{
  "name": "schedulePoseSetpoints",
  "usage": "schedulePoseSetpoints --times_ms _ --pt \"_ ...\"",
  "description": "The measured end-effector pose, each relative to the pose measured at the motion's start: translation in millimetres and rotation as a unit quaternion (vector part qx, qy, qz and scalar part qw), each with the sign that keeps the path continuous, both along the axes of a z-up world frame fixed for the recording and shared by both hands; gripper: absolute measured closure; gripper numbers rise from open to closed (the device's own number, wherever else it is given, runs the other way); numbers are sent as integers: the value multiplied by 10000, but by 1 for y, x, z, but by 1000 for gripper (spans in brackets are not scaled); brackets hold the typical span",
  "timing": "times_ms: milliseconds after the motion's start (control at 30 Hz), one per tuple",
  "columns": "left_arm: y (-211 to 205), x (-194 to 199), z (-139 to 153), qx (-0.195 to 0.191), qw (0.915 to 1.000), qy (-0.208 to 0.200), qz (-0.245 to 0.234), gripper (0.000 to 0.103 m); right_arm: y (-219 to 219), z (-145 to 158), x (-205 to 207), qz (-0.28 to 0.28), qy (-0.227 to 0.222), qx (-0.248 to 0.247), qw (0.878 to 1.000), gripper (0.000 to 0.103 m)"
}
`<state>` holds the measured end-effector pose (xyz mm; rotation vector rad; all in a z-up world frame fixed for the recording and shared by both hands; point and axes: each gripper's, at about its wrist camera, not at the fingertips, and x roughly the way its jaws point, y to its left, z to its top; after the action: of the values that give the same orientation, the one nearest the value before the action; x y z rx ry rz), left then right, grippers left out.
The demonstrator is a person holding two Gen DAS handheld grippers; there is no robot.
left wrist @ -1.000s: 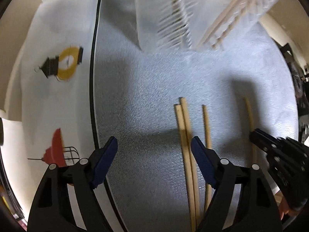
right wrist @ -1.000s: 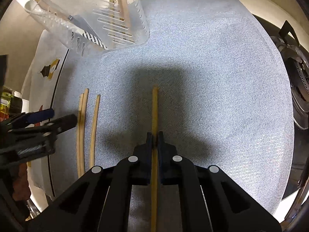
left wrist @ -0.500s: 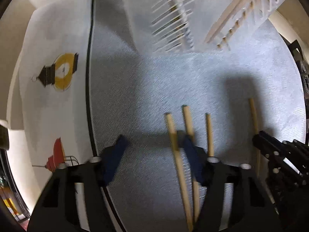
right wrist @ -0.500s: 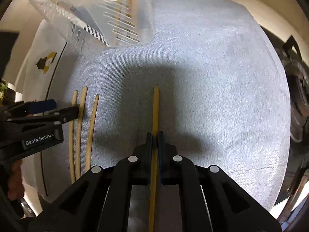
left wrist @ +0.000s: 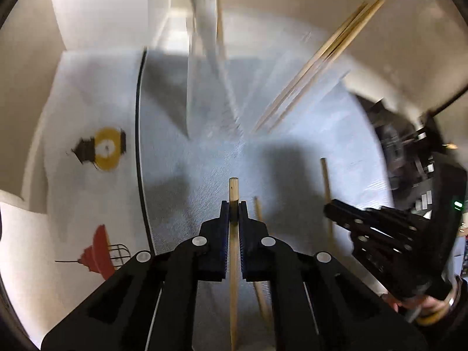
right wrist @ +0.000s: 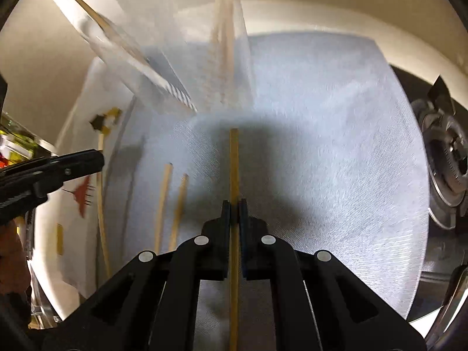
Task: Organize utensils
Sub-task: 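Lift both held chopsticks up over the clear container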
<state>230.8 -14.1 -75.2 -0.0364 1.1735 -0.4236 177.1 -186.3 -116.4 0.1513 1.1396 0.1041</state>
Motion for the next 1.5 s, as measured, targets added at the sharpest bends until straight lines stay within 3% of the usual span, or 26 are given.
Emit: schedulePoseSetpoints --times_ms 233,400,700,900,1133,1400,1500 --pt "23 -30 49 -488 9960 -690 -279 97 -4 51 -18 315 -629 34 9975 97" --pt "17 -47 89 -723 9871 -1322 -539 97 2 81 -25 413 -976 87 9943 97" --pt "23 -59 131 -709 9753 -2029 -509 97 0 132 -35 440 -1621 17 9858 97" --pt "26 -54 163 -699 9632 -2575 -328 97 -9 165 -31 386 -1944 187 9800 97" --pt "17 -37 202 -694 9398 -3338 -230 97 -15 205 -16 329 -2508 189 9673 97" --pt "1 -1 227 -730 9223 -3794 25 97 -11 238 20 170 -3141 27 9492 97" --pt "-3 13 230 -764 9207 -3825 134 97 -7 243 32 125 -3291 -45 9442 97"
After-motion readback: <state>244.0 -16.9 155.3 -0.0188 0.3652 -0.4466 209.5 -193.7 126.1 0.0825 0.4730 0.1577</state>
